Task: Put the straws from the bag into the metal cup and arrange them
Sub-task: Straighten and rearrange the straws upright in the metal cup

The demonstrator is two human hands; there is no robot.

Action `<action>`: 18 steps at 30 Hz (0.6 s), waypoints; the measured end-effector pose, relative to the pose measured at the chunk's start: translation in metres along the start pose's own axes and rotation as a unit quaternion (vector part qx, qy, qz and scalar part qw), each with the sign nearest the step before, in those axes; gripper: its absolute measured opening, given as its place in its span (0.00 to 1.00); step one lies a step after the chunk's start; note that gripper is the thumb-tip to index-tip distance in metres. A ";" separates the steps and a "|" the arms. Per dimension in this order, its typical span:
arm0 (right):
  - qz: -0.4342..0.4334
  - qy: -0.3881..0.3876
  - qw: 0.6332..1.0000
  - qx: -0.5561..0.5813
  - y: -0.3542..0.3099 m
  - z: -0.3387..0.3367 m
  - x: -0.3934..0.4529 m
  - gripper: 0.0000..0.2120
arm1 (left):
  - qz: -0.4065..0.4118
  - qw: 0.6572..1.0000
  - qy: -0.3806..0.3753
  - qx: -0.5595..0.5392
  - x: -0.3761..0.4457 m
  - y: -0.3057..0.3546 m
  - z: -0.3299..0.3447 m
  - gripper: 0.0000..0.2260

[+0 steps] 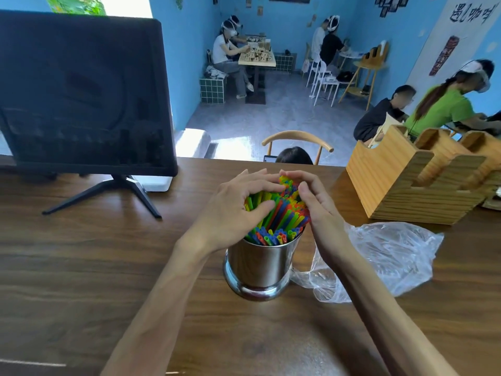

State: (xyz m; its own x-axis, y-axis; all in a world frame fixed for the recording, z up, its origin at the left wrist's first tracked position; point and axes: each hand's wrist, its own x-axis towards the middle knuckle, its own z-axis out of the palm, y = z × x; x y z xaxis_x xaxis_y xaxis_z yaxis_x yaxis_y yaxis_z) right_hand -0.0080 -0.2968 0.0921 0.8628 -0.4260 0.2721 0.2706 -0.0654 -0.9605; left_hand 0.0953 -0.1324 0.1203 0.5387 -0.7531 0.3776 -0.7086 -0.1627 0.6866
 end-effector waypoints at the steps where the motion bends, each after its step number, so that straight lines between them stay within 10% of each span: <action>1: 0.009 0.004 1.000 0.013 -0.001 0.001 -0.001 0.13 | 0.004 1.000 -0.006 0.009 0.000 0.001 -0.001 0.16; 18: -0.065 -0.026 0.994 -0.085 -0.016 -0.019 -0.009 0.11 | 0.032 0.988 0.132 0.076 -0.017 0.030 -0.009 0.10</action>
State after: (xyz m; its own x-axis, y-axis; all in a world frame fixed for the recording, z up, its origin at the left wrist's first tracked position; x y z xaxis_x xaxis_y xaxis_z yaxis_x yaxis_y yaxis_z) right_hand -0.0285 -0.3084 0.1042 0.8478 -0.3564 0.3926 0.3091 -0.2693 -0.9121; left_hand 0.0683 -0.1189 0.1400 0.5767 -0.5762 0.5792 -0.7943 -0.2296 0.5624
